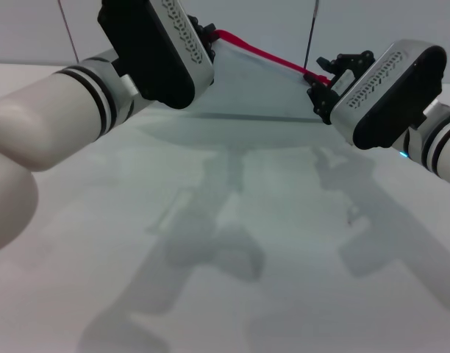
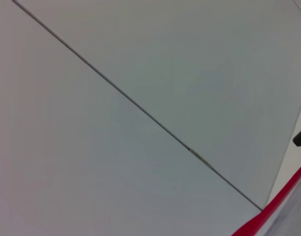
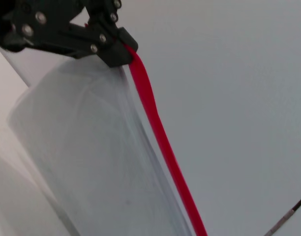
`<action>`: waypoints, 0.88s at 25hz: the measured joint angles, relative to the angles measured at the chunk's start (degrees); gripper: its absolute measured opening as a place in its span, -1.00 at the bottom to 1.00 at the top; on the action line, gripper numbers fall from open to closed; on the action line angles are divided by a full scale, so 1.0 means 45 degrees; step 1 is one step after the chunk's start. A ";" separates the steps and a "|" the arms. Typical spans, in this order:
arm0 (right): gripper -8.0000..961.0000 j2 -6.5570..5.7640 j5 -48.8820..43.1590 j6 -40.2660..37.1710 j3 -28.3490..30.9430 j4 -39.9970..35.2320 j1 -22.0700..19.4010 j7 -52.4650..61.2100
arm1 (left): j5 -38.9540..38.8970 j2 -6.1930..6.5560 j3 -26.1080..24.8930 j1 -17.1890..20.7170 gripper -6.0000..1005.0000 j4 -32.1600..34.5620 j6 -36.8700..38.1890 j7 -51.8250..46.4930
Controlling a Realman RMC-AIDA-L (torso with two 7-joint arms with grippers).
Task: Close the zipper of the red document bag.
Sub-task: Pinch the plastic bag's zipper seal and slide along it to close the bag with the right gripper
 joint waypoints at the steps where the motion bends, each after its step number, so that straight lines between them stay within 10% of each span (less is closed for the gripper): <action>1: -0.47 0.0000 0.0000 0.0000 0.0006 0.0075 0.0037 0.0000 | 0.0000 0.0000 -0.0001 0.0001 -0.88 0.0017 0.0000 0.0000; 22: -0.53 0.0000 0.0063 -0.0028 0.0162 0.0730 0.0366 0.0001 | 0.0000 0.0000 0.0098 0.0042 -0.87 0.0102 0.0000 0.0036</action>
